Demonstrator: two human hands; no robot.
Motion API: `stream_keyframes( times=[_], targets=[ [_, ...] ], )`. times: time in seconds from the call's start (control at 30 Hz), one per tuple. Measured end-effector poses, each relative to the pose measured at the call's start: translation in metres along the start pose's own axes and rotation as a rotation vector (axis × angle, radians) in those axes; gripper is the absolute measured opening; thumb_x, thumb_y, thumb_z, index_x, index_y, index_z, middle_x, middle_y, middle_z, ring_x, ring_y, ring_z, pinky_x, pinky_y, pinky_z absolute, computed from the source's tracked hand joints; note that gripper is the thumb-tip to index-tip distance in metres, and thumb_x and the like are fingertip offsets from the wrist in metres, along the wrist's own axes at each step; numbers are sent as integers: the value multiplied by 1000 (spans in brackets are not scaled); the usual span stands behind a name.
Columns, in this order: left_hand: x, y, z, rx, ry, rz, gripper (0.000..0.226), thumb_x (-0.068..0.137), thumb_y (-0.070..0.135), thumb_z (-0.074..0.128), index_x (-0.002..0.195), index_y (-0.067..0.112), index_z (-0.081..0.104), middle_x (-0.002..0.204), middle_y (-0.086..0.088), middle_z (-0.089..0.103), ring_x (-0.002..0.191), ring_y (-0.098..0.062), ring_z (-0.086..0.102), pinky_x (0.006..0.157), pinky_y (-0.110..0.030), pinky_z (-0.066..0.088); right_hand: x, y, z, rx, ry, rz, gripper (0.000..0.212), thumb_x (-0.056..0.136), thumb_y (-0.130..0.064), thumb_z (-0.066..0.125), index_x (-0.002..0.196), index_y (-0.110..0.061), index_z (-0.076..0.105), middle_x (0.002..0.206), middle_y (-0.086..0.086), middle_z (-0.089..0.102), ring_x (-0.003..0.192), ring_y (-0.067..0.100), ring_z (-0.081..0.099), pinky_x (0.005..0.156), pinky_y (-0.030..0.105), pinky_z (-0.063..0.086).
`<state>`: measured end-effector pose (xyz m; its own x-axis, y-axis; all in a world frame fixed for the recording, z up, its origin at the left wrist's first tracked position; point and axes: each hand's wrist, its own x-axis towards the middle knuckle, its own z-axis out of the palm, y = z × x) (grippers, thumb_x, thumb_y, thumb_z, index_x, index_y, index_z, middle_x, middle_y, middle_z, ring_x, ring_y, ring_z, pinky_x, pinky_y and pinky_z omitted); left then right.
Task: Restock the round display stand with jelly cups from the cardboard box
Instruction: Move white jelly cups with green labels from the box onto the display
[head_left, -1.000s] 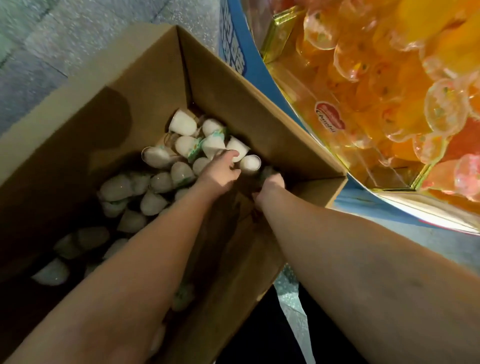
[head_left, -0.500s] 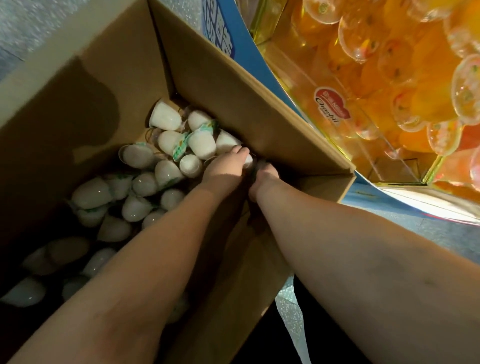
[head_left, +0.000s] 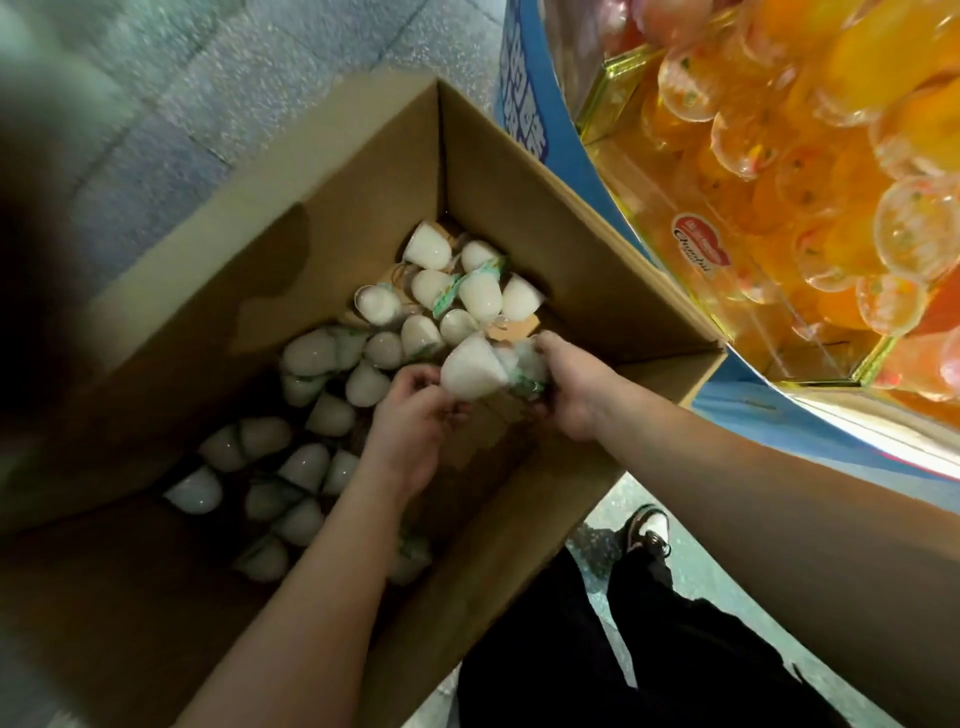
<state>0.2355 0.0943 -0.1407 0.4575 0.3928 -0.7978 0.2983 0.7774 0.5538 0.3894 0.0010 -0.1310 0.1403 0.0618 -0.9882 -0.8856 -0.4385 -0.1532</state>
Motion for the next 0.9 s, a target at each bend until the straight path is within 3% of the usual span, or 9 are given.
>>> stream_keyframes(
  times=[0.13,0.23,0.37,0.57,0.63,0.7,0.77,0.83,0.9],
  targets=[
    [-50,19,16,-106,-196,44,25,76,-10,46,79,15,49,86,-10,58,75,-23,56,61,-29,45,-50,6,-26,-98,-153,-189,38,100,-36,34,108,-17,65,84,1,71,59,10,62,48,21,39],
    [-80,29,45,-66,-269,79,43,64,-6,47,101,16,50,109,-20,53,83,-25,57,65,-30,47,-84,8,-52,-100,-224,-281,38,98,-34,32,104,-20,66,83,2,69,64,12,60,49,23,36],
    [-120,27,101,46,-422,123,57,71,-3,47,119,27,56,130,-17,53,97,-26,58,77,-35,48,-130,11,-103,-34,-289,-387,35,101,-36,34,107,-27,67,82,-3,70,64,9,63,49,21,37],
    [-190,-3,213,172,-682,214,53,75,-2,59,121,22,54,110,0,70,90,-10,64,71,-21,47,-189,28,-217,128,-199,-562,37,95,-42,35,84,-23,65,69,-3,64,60,9,56,59,27,32],
    [-210,-24,253,282,-706,266,50,80,-5,65,120,22,53,111,2,70,96,-9,63,74,-19,48,-202,39,-260,214,-205,-614,43,92,-47,37,92,-19,70,80,0,68,66,11,61,61,27,34],
    [-230,-51,291,418,-697,312,50,85,-6,65,122,25,51,119,-1,67,108,-12,61,88,-21,49,-211,56,-307,278,-235,-667,51,89,-56,37,109,-22,69,98,4,66,78,16,58,60,28,35],
    [-252,-81,328,584,-686,387,47,84,8,71,118,36,53,119,3,66,109,-11,62,95,-24,49,-223,77,-358,345,-260,-726,52,92,-63,37,111,-26,69,96,2,65,71,11,56,52,24,33],
    [-280,-110,364,763,-671,502,50,78,25,77,119,42,54,119,8,65,105,-5,62,93,-23,49,-239,99,-407,407,-253,-783,46,92,-62,44,103,-28,74,93,0,64,67,9,51,51,24,29],
    [-309,-140,402,824,-707,572,52,82,20,78,125,31,52,113,11,63,89,13,60,80,-7,46,-250,122,-459,454,-220,-835,40,92,-55,52,107,-25,73,96,1,62,67,9,50,49,22,31]
  ],
)
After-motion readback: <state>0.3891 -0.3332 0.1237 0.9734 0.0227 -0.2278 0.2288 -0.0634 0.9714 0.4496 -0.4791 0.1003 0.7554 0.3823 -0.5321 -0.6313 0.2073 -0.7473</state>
